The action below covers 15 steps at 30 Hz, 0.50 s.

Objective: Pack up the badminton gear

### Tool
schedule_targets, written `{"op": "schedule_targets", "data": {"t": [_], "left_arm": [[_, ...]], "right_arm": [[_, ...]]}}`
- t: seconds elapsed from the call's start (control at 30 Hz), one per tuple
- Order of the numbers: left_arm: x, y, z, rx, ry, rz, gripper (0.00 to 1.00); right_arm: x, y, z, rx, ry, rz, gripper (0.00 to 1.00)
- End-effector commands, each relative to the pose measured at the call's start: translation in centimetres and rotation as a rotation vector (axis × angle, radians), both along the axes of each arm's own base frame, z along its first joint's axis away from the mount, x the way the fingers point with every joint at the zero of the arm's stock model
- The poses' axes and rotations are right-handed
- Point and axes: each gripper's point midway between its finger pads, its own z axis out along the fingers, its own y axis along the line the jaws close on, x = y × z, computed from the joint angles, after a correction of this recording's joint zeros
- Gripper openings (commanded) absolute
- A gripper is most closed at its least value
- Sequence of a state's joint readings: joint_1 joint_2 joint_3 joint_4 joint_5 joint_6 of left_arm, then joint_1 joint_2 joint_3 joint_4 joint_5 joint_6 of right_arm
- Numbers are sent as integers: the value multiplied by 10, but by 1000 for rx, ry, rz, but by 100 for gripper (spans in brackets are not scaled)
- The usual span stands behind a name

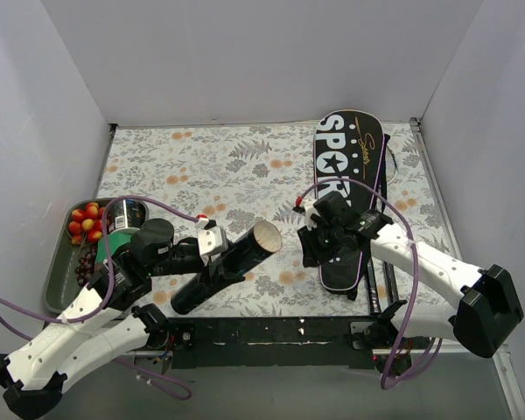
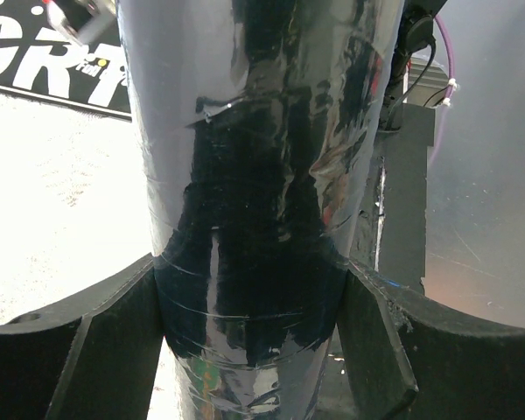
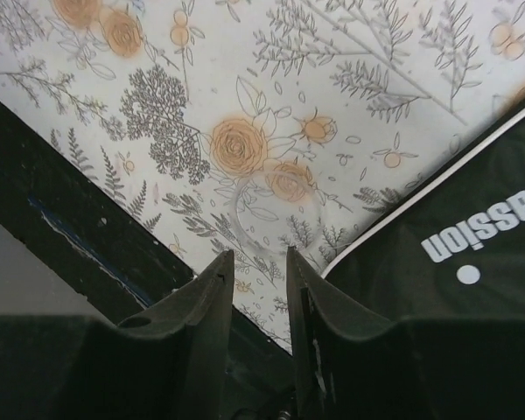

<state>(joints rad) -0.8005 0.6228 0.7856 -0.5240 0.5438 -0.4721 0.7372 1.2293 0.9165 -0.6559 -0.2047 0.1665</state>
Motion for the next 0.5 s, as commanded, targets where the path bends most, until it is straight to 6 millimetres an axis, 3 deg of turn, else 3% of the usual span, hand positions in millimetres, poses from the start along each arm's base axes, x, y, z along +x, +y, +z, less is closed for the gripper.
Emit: {"op": "schedule_targets", "data": {"t": [0.0, 0.13, 0.47], "left_arm": [[2, 0, 16, -41, -35, 8, 18], [2, -1, 15, -45, -28, 10, 19], [2, -1, 17, -53, -22, 16, 20]], "right_arm": [[-15, 10, -5, 59, 16, -3, 38], [-39, 15, -27, 34, 62, 18, 38], [-38, 14, -47, -64, 16, -17, 43]]}}
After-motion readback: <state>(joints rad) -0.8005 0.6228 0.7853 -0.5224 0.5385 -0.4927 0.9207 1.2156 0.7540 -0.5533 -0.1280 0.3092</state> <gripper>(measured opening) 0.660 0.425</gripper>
